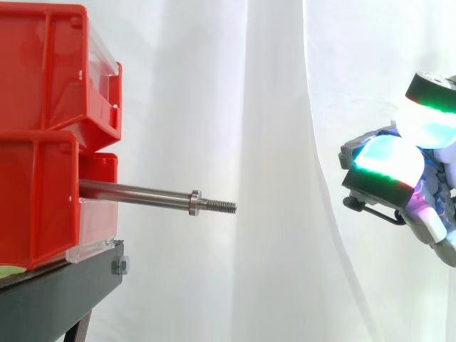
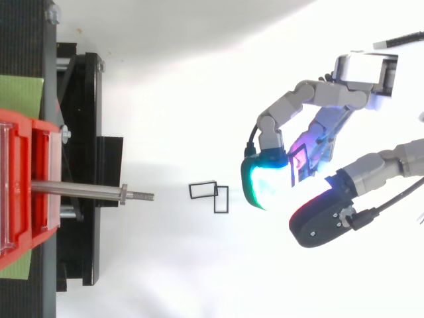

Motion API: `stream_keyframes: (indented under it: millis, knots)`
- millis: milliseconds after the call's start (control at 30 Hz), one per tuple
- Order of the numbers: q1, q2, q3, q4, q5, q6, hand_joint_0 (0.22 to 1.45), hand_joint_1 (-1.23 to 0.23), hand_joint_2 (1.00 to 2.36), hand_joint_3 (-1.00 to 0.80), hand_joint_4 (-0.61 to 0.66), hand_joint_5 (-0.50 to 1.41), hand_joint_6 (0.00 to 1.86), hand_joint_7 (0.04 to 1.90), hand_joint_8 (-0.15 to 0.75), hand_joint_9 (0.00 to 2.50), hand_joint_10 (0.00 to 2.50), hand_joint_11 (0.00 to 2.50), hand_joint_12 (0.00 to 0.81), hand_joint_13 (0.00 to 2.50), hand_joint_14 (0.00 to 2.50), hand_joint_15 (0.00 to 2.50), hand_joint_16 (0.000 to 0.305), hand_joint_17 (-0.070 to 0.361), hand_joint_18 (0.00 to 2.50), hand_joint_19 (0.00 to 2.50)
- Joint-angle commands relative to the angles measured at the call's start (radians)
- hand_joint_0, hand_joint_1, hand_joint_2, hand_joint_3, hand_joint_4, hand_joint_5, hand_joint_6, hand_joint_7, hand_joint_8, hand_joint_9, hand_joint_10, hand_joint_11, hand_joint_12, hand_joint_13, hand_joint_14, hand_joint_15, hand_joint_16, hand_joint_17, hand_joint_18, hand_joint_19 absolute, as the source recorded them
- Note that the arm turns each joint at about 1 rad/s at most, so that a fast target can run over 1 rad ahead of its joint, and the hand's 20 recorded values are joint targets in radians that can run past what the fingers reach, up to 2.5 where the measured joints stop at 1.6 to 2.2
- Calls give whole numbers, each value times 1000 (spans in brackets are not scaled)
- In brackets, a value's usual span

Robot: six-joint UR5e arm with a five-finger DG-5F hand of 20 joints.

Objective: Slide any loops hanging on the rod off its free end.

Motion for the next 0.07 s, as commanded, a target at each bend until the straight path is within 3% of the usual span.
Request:
stream_keyframes:
  millis: [0, 33]
  knots:
    - [0, 0, -1, 0, 0, 0, 684, -745, 1009, -397, -128, -173, 921, 1145, 293, 1039, 15, 470, 296, 1079, 13, 345, 45, 101, 1075, 488]
    - [0, 0, 0, 0, 0, -1, 684, -746, 1010, -399, -128, -173, 922, 1145, 292, 1039, 15, 474, 298, 1079, 13, 349, 45, 101, 1076, 481]
